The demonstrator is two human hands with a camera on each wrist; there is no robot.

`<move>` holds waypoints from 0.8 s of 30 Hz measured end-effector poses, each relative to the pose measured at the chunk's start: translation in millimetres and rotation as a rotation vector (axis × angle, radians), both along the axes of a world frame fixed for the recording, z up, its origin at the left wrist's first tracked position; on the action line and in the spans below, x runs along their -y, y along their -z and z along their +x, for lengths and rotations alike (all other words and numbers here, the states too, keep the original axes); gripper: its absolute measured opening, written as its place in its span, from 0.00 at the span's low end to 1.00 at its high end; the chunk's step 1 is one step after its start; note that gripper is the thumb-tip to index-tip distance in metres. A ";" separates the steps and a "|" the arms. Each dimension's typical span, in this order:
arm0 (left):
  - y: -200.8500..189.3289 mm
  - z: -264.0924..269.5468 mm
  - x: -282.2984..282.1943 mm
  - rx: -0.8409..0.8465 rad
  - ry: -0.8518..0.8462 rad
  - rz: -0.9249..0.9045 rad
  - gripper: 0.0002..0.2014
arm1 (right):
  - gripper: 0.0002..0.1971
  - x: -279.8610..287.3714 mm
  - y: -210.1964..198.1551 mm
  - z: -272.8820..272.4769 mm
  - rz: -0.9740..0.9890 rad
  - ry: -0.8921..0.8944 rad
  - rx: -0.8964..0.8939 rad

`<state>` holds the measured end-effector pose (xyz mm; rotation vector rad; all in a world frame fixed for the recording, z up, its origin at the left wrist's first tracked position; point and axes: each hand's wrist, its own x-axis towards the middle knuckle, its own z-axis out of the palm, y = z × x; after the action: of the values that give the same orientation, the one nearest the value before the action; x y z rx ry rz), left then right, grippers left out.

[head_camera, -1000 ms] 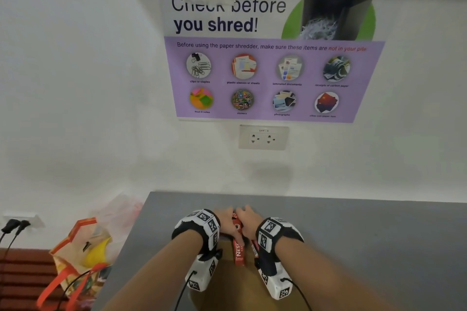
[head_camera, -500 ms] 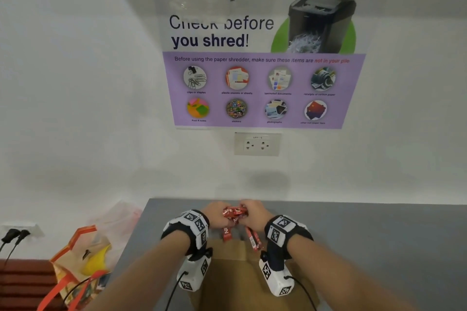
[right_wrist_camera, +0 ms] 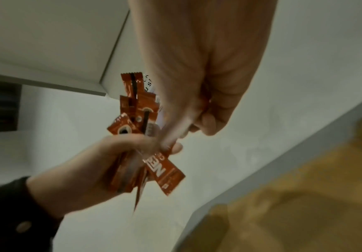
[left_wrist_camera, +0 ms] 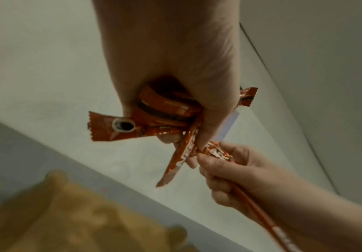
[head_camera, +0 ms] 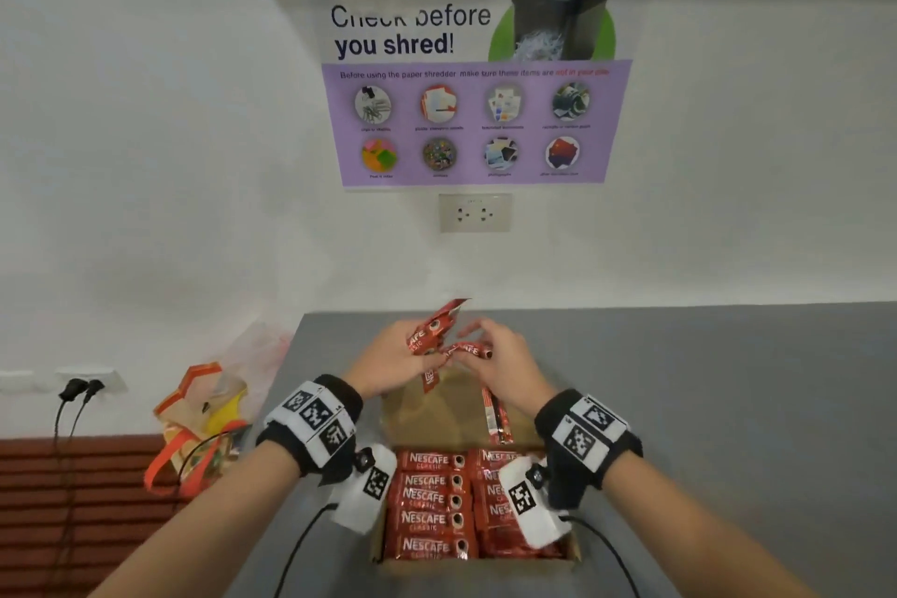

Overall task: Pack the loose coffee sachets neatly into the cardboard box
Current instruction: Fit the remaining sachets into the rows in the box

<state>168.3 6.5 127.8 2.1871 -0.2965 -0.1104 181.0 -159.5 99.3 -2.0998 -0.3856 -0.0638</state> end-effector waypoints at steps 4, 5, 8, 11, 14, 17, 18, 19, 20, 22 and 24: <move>27.1 -49.3 17.7 -0.062 0.030 -0.036 0.05 | 0.06 13.8 24.5 -54.8 -0.016 0.006 -0.027; 33.6 -59.1 21.7 -0.070 0.040 -0.056 0.06 | 0.07 16.6 30.5 -63.6 -0.020 0.011 -0.047; 44.7 -80.2 29.7 -0.049 0.025 -0.085 0.11 | 0.08 25.6 40.1 -76.0 -0.014 0.087 -0.092; 43.5 -90.0 32.9 -0.003 -0.012 -0.112 0.10 | 0.10 29.9 39.6 -80.1 0.015 0.100 -0.113; 42.7 -88.2 33.1 0.054 -0.057 -0.072 0.07 | 0.11 32.6 36.1 -79.8 0.058 0.154 -0.086; 39.8 -83.1 26.7 0.032 -0.151 -0.100 0.02 | 0.09 42.1 32.4 -68.5 0.173 0.361 -0.052; 40.6 -80.9 23.8 0.003 -0.153 -0.120 0.04 | 0.08 44.1 30.1 -64.3 0.258 0.433 -0.014; 41.6 -79.4 22.4 -0.033 -0.142 -0.143 0.05 | 0.07 44.2 27.5 -61.6 0.343 0.482 0.045; 42.0 -78.4 21.9 -0.068 -0.127 -0.172 0.05 | 0.07 41.1 24.3 -60.2 0.404 0.501 0.106; 40.5 -77.4 25.3 -0.124 -0.095 -0.244 0.05 | 0.08 26.9 18.2 -61.7 0.435 0.460 0.190; 39.8 -74.6 29.3 -0.212 -0.067 -0.334 0.10 | 0.10 13.4 17.6 -65.2 0.400 0.415 0.263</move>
<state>93.6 -22.8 88.1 1.8338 -0.1114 -0.2362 115.8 -172.9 81.7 -1.7436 -0.0731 -0.6157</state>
